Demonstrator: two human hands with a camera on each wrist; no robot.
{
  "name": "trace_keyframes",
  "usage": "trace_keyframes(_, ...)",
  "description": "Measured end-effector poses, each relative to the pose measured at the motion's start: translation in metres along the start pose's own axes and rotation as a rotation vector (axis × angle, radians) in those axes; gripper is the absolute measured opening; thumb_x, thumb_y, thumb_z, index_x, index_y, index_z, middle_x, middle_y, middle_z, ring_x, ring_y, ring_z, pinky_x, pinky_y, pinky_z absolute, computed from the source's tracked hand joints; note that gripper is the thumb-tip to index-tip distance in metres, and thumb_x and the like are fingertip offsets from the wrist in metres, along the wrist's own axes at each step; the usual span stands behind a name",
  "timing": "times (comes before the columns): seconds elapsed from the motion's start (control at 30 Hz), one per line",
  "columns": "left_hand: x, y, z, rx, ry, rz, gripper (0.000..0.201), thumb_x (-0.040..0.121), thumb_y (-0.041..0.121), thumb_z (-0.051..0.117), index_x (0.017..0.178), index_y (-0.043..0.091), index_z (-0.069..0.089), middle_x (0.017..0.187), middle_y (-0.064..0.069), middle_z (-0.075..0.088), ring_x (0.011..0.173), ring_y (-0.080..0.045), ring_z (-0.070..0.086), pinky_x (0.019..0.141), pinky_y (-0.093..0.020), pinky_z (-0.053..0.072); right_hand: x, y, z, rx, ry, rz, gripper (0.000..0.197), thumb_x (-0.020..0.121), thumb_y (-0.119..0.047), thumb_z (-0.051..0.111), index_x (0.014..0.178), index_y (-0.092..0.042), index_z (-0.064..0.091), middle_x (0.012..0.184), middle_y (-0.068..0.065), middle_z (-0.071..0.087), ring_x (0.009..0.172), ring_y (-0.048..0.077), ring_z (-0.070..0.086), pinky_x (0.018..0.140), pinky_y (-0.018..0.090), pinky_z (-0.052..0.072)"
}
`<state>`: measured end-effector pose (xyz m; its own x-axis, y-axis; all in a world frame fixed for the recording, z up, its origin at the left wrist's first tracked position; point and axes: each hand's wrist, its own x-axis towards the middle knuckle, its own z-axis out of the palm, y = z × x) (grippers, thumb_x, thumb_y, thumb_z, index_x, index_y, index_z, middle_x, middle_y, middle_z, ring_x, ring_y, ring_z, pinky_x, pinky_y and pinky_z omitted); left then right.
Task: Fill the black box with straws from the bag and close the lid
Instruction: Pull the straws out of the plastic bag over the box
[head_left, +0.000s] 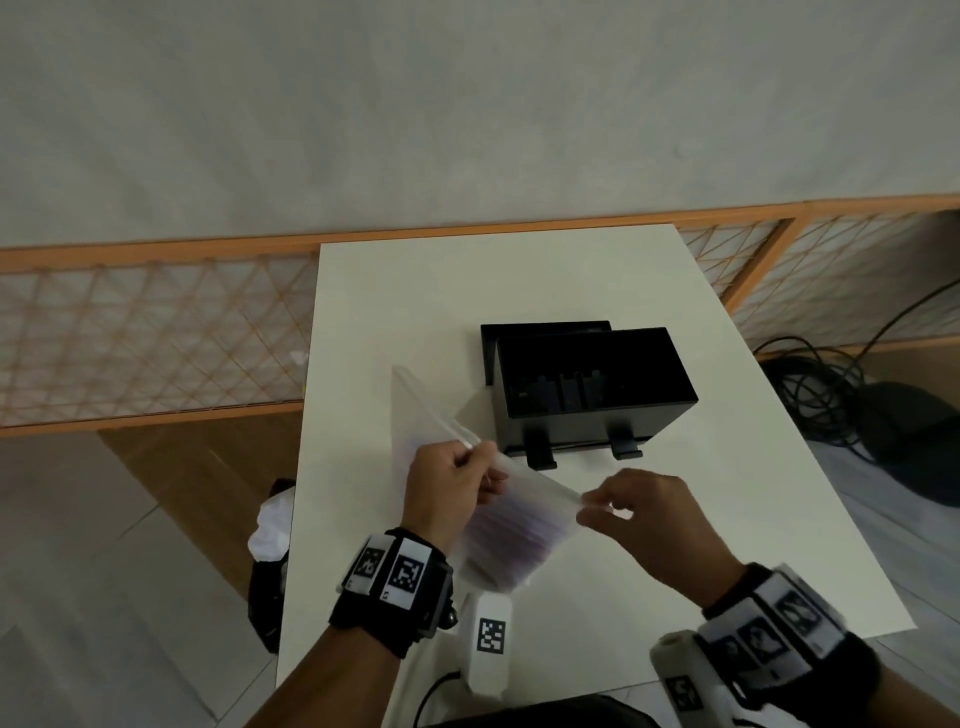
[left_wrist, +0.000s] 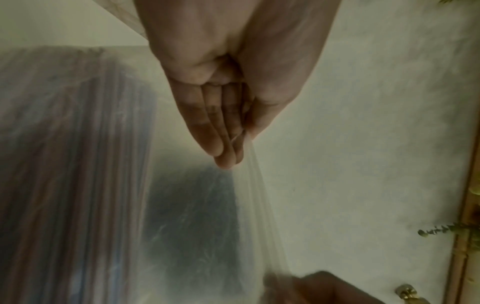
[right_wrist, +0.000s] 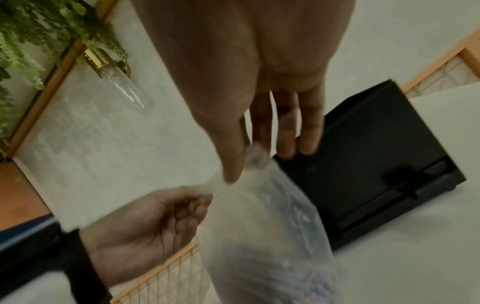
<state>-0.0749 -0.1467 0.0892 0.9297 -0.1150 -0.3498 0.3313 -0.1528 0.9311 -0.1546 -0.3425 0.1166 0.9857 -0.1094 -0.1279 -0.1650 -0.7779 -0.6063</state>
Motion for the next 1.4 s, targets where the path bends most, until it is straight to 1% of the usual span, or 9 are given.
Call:
trace_keyframes(0.17,-0.001,0.001,-0.009,-0.084,-0.092,-0.056,0.023,0.087,0.016,0.064,0.07,0.001,0.069,0.063,-0.009,0.071,0.06,-0.024,0.068,0.063,-0.032,0.058,0.031,-0.038,-0.007,0.08,0.031,-0.029,0.025,0.078,-0.037,0.071,0.094,-0.019,0.071,0.086,-0.01,0.063,0.07,0.002,0.054,0.061,0.004,0.038)
trace_keyframes(0.27,0.0,0.002,-0.011,-0.096,-0.129,-0.086,0.023,0.086,0.017,0.065,0.079,-0.004,0.069,0.066,-0.011,0.071,0.06,-0.024,0.069,0.061,-0.032,0.056,0.057,-0.066,0.017,0.041,-0.212,-0.068,0.032,0.079,-0.034,0.071,0.106,-0.018,0.065,0.09,-0.007,0.064,0.072,0.005,0.055,0.061,0.002,0.037)
trace_keyframes(0.5,-0.002,-0.001,-0.021,-0.115,-0.196,-0.061,0.031,0.087,0.023,0.064,0.081,-0.007,0.069,0.071,-0.017,0.072,0.062,-0.026,0.069,0.06,-0.03,0.056,0.068,-0.057,0.031,0.425,-0.344,0.074,0.01,0.072,-0.011,0.08,0.077,-0.012,0.071,0.06,-0.001,0.064,0.05,0.003,0.056,0.053,0.014,0.048)
trace_keyframes(0.6,-0.001,-0.006,-0.025,-0.076,-0.184,-0.04,0.027,0.086,0.02,0.065,0.072,-0.003,0.07,0.064,-0.013,0.071,0.058,-0.025,0.066,0.059,-0.03,0.056,0.065,-0.048,0.033,0.559,-0.281,0.171,0.009,0.078,-0.007,0.073,0.075,-0.001,0.067,0.056,0.002,0.062,0.047,0.008,0.056,0.05,0.018,0.05)
trace_keyframes(0.73,0.003,-0.017,-0.051,-0.002,-0.109,-0.014,0.027,0.084,0.011,0.065,0.061,-0.003,0.064,0.05,-0.011,0.061,0.045,-0.021,0.054,0.051,-0.029,0.045,0.064,-0.03,0.028,0.733,-0.136,0.305,0.012,0.083,0.0,0.066,0.073,-0.005,0.061,0.061,0.006,0.058,0.05,0.014,0.055,0.052,0.028,0.054)
trace_keyframes(1.0,-0.004,-0.034,-0.089,0.126,-0.18,0.035,0.025,0.087,0.014,0.063,0.065,0.003,0.063,0.054,-0.008,0.061,0.05,-0.02,0.053,0.048,-0.028,0.042,0.063,-0.011,0.027,0.456,0.051,0.287,0.002,0.086,-0.013,0.065,0.088,-0.013,0.063,0.076,0.002,0.064,0.072,0.021,0.059,0.064,0.031,0.051)
trace_keyframes(1.17,-0.01,-0.031,-0.073,0.156,-0.256,0.128,0.025,0.093,0.023,0.053,0.074,0.016,0.068,0.061,-0.001,0.067,0.056,-0.012,0.058,0.056,-0.028,0.045,0.067,-0.054,0.027,0.521,-0.18,0.246,0.076,0.08,-0.041,0.069,0.142,-0.017,0.032,0.128,-0.006,0.048,0.112,0.011,0.05,0.091,0.027,0.042)
trace_keyframes(1.27,-0.011,-0.025,-0.066,0.116,-0.325,0.143,0.048,0.092,0.045,0.031,0.087,0.018,0.07,0.076,-0.001,0.072,0.067,-0.014,0.062,0.063,-0.026,0.046,0.072,-0.072,0.04,0.399,-0.312,0.102,0.098,0.066,-0.051,0.077,0.145,-0.023,0.024,0.132,-0.01,0.045,0.123,0.01,0.045,0.101,0.026,0.037)
trace_keyframes(1.4,-0.006,-0.032,-0.068,0.124,-0.352,0.117,0.074,0.088,0.055,0.01,0.089,0.013,0.071,0.083,-0.004,0.074,0.072,-0.017,0.064,0.068,-0.029,0.045,0.075,-0.083,0.064,0.175,-0.281,0.025,0.114,0.053,-0.061,0.08,0.143,-0.029,0.019,0.14,-0.004,0.045,0.126,0.015,0.046,0.101,0.029,0.04)
